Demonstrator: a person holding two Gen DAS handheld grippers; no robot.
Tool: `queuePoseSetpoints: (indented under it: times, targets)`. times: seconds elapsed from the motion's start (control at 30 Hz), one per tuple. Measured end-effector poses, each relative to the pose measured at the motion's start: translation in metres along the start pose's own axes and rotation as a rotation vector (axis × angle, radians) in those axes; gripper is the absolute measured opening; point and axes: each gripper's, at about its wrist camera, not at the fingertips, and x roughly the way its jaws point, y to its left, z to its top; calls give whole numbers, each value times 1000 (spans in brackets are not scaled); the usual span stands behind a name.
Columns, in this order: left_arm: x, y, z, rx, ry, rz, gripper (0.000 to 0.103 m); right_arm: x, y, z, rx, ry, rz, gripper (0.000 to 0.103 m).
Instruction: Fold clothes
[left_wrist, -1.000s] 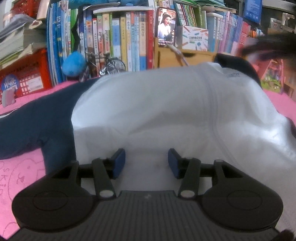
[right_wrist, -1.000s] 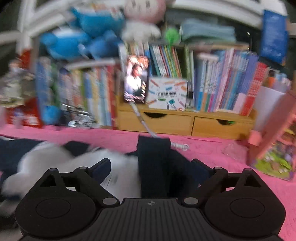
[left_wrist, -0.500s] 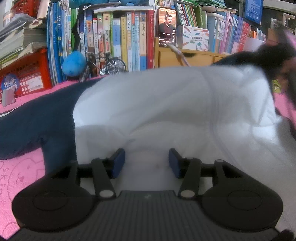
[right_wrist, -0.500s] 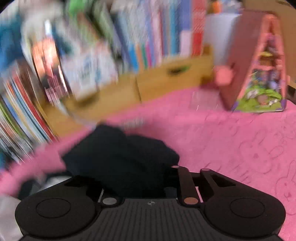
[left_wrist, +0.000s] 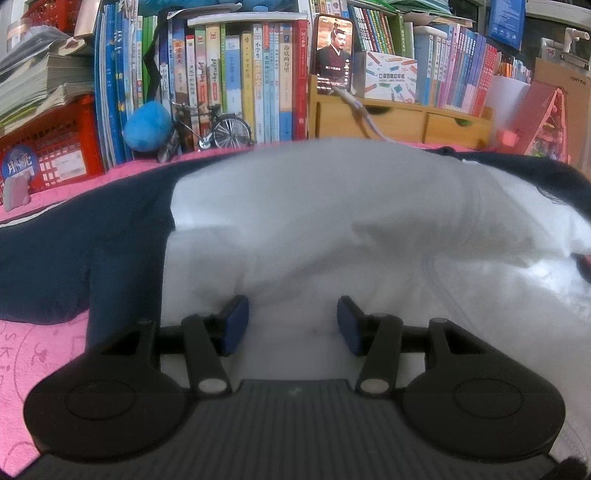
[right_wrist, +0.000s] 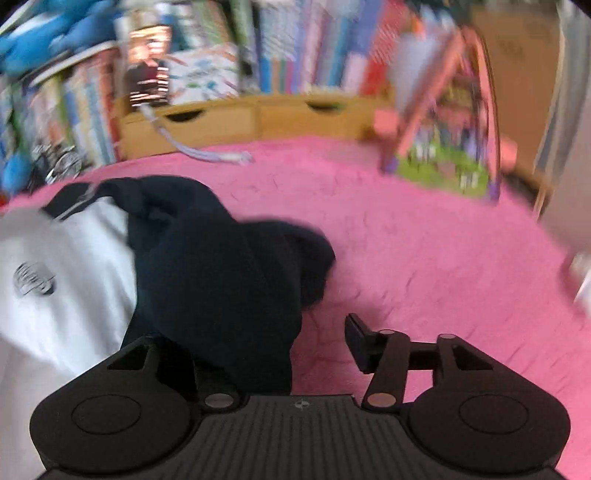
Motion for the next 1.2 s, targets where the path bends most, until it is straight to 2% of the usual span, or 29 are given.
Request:
queuePoseSetpoints:
  times: [0.07, 0.17, 0.2, 0.23, 0.33, 0.4, 0.43, 0.47, 0.5, 0.57, 0.6, 0.63, 0.7, 0.77, 0.87, 0.9, 0.93, 1.03, 1.1, 1.2]
  targets:
    - [0, 0, 0, 1, 0, 1, 52, -24, 10, 8, -99, -55, -10, 62]
    - [0, 0, 1, 1, 1, 1, 53, -59, 28, 28, -225, -171, 16, 77]
    - [0, 0, 1, 1, 1, 1, 53, -63, 33, 37, -240, -207, 62, 88]
    - [0, 0, 1, 1, 1, 1, 53, -67, 37, 47, -254, -244, 109, 93]
    - [-1, 0, 1, 2, 1, 0, 53, -82, 42, 73, -224, -315, 253, 94]
    - [-1, -1, 2, 2, 2, 1, 53, -72, 45, 93, -232, -334, 310, 101]
    - [-1, -1, 1, 2, 2, 1, 53, -57, 53, 104, -262, -323, 277, 101]
    - [-1, -1, 1, 2, 2, 1, 53, -37, 64, 114, -297, -290, 198, 100]
    - [-1, -1, 1, 3, 2, 1, 53, -7, 77, 123, -344, -227, 98, 97]
    - [-1, -1, 2, 3, 2, 1, 53, 45, 94, 131, -409, -93, 15, 82]
    - [-1, 0, 2, 3, 2, 1, 53, 71, 101, 132, -436, -1, 6, 70]
    - [-1, 0, 2, 3, 2, 0, 53, 86, 103, 130, -442, 48, 9, 67]
    - [-1, 0, 2, 2, 3, 0, 54, 114, 108, 128, -450, 143, 16, 67]
    - [-1, -1, 2, 2, 5, 1, 55, 126, 108, 126, -425, 186, 52, 66]
    - [0, -2, 3, 4, 5, 5, 55, 129, 99, 126, -335, 204, 126, 43]
    - [-1, -1, 4, 4, 5, 5, 55, 125, 98, 123, -314, 205, 136, 24]
    - [-1, -1, 4, 3, 5, 5, 56, 120, 96, 122, -312, 184, 126, 15]
    - [-1, -1, 4, 3, 5, 5, 56, 97, 88, 129, -282, 76, 107, 8]
    - [-1, -2, 4, 3, 6, 5, 56, 69, 67, 142, -202, -42, 106, 8]
    - [-1, -1, 4, 1, 6, 3, 56, 14, 19, 158, -59, -299, 11, 7]
